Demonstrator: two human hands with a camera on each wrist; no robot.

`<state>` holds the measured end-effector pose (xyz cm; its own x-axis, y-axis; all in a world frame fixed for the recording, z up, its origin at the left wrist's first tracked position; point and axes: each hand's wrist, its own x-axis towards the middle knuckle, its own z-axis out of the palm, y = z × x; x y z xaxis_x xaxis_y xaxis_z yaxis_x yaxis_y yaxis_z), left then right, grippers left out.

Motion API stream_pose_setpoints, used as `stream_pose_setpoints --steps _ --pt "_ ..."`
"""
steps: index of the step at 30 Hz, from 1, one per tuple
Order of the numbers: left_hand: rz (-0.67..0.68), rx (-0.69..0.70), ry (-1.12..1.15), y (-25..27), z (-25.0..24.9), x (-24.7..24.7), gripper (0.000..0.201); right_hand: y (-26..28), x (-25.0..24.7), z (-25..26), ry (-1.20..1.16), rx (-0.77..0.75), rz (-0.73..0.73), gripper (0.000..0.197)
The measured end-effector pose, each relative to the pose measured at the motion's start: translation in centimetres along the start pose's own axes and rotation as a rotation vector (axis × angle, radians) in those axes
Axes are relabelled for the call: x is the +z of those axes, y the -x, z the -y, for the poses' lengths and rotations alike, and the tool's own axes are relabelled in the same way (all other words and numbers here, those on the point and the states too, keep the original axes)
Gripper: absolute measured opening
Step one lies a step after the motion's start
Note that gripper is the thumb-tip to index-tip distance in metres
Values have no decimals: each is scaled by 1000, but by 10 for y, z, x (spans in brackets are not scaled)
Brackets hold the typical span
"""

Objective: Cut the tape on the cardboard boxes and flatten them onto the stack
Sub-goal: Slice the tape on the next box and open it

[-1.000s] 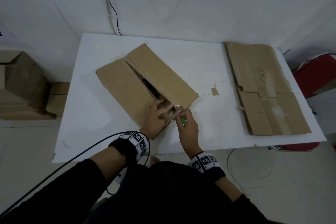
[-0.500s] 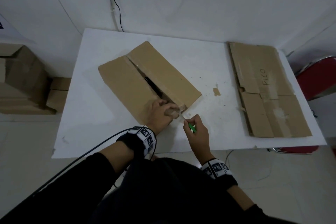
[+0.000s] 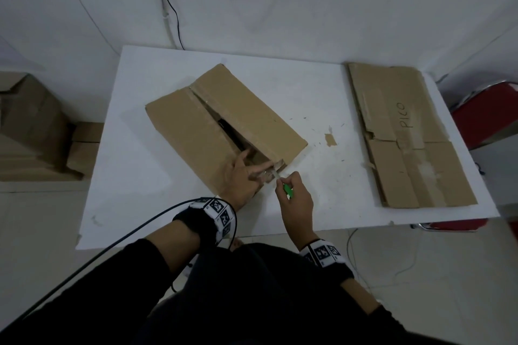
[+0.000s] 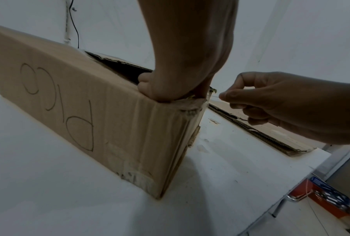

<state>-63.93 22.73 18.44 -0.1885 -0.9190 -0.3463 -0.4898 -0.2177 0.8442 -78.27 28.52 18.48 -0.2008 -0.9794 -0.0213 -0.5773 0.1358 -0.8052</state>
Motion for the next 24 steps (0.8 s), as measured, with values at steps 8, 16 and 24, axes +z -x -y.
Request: stream_pose_setpoints --steps 8,16,24 --pt "-32 -29 79 3 -11 -2 45 -26 -5 11 -62 -23 -9 31" --pt "-160 -144 468 -17 -24 -9 20 -18 -38 -20 65 -105 40 14" --pt "-205 -349 721 -59 -46 -39 8 -64 -69 -3 259 -411 174 19"
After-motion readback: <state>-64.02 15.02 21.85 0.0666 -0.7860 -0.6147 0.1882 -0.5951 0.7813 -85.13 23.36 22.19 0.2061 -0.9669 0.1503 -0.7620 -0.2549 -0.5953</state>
